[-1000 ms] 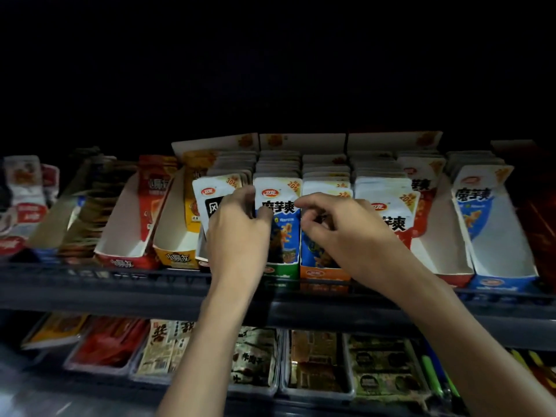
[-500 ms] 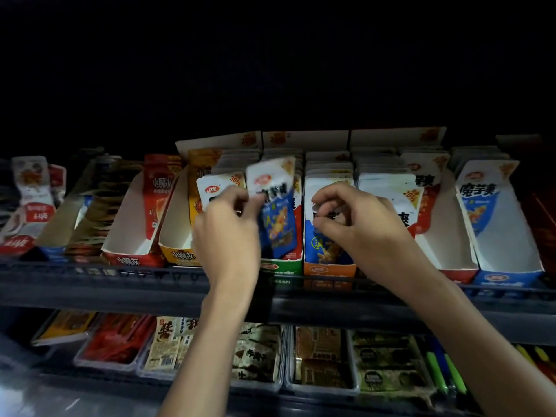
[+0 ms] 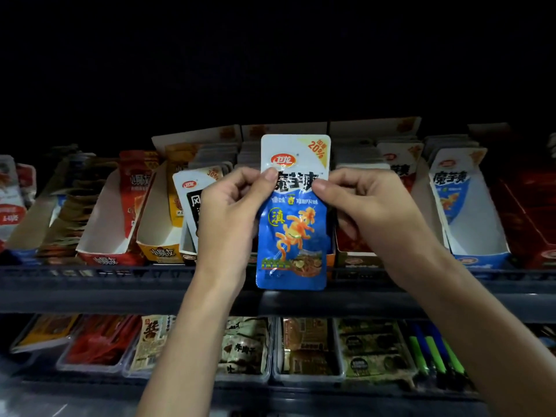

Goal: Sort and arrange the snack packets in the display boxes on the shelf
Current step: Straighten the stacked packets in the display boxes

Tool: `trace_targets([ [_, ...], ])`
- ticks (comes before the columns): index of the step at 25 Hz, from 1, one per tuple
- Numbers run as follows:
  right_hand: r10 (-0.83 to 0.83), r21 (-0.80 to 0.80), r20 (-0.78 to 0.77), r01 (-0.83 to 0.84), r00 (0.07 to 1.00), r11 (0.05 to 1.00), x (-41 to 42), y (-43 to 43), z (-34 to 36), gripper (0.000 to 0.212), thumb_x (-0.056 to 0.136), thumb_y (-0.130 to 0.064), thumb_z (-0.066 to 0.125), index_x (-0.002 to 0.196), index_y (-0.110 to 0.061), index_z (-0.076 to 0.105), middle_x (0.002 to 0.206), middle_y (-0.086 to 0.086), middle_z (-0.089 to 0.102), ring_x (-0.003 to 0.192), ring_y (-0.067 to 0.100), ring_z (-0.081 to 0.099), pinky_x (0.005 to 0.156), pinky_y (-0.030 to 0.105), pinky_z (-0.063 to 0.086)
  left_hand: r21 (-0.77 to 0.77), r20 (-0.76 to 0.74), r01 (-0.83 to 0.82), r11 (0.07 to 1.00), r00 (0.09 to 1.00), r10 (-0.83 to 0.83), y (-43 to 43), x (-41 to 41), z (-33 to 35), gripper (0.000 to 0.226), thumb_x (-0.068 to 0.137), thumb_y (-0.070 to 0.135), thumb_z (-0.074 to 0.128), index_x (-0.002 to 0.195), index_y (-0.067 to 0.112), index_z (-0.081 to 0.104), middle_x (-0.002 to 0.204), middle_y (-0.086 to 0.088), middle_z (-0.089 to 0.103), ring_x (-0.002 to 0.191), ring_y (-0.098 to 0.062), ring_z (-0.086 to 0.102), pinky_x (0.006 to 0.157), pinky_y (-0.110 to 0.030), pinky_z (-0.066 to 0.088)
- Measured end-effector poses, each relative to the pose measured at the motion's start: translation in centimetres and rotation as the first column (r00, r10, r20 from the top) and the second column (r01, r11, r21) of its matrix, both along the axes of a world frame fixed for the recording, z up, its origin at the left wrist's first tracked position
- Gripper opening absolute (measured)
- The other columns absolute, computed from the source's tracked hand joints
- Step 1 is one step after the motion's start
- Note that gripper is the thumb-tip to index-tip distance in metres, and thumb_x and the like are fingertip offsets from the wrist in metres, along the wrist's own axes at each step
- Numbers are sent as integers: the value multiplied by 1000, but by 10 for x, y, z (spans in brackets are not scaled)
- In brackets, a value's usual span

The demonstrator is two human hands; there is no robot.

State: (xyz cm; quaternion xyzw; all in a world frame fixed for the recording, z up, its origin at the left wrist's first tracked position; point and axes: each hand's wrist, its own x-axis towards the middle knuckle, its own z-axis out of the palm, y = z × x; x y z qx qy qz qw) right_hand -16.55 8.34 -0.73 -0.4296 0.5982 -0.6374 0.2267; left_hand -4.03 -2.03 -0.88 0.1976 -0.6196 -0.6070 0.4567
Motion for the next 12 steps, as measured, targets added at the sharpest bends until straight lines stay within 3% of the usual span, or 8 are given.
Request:
trace_targets([
  [4,-70,-52,65,73,995,996,-8,8,1,23,96,-17,59,76,-8,63,40,-2,45,35,8,32,38,18,27,11,108,128,992,986,-129,7,-5,-2,17,88,19,64,72,13,64,62,0,63,49,-5,57,41,-15,41],
  [6,-124,-78,66,129,990,989,-15,14,2,25,96,-20,60,73,-12,65,44,5,47,36,11,35,38,20,29,-27,174,223,974,961,-215,10,-9,-4,11,80,22,69,70,15,67,63,2,67,54,-7,61,47,-16,45],
  [9,-176,-67,19,177,984,982,-23,23,5,32,96,-30,60,70,-13,64,49,8,52,36,13,39,37,21,31,-156,258,267,951,940,-222,10,-13,-8,17,70,31,75,69,14,71,74,-5,74,70,-17,67,66,-34,53],
  [12,-204,-63,-25,202,979,977,-28,33,6,41,96,-33,59,67,-4,58,50,9,47,36,12,37,39,19,31,-211,294,280,937,932,-212,17,-16,-9,24,68,32,74,64,9,68,78,-15,73,75,-37,66,71,-50,53],
])
